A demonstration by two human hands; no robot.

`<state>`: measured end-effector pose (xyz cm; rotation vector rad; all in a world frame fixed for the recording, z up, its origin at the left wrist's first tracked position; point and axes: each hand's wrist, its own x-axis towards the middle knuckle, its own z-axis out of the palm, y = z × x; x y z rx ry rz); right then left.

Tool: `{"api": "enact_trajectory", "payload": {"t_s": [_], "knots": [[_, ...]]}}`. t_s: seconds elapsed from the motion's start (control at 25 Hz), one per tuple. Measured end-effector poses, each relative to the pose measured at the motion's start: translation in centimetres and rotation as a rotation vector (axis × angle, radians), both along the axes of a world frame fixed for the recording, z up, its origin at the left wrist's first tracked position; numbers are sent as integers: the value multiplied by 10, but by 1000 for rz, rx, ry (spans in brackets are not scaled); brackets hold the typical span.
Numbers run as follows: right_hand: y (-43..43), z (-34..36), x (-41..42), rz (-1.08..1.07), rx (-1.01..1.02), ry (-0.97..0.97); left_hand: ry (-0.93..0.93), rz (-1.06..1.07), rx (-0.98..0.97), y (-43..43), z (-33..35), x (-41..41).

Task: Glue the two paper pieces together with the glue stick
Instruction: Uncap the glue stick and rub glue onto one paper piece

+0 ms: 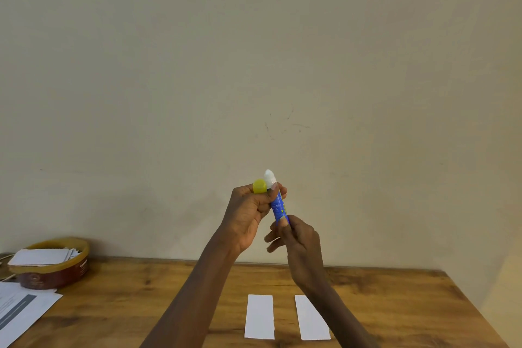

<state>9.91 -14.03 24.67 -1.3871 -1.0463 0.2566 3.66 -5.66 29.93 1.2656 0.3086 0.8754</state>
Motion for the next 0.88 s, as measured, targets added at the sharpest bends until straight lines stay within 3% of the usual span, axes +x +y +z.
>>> {"api": "enact_trajectory", "payload": {"t_s": [0.24,0.4,0.68,0.88], "knots": [[4,-3,6,-216,68,-24,12,20,26,1,-4,4],[6,-5,10,-85,64,42,-1,26,6,3,-4,5],[5,-9,7,-129,152,-31,22,17,-2,3,-9,6],[9,-27,12,15,154,91,30,-14,-85,10,-30,3]]}}
